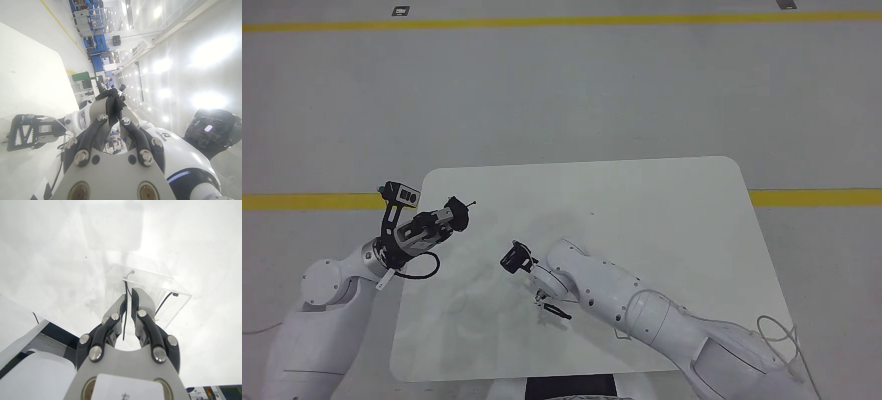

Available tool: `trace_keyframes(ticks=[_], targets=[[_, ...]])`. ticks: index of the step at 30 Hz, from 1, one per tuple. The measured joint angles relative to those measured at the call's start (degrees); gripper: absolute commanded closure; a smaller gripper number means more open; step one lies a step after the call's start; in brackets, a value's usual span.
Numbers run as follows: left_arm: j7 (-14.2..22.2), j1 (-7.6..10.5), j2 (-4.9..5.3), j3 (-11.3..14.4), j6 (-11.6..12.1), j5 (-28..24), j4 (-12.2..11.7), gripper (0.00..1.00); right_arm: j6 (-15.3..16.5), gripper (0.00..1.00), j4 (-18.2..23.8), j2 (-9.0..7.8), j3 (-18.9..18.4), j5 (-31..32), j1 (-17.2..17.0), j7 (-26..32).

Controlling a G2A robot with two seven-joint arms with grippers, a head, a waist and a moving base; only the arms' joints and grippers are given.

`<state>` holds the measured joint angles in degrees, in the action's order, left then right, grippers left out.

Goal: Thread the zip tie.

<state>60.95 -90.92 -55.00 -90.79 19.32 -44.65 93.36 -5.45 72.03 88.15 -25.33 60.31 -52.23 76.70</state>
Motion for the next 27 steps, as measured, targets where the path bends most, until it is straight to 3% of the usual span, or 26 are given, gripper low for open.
trace_keyframes(ticks=[8,27], targets=[[0.00,0.00,0.00,0.00,0.00,0.00,0.00,1.00,0.31,1.00,0.18,0.09,-0.83,0.94,-0.76,0.51],[0.00,0.00,0.00,0.00,0.00,0.00,0.00,1.00,0.38,1.00,4.41,-0.54,-3.97,3.82,-2.80,2.96]])
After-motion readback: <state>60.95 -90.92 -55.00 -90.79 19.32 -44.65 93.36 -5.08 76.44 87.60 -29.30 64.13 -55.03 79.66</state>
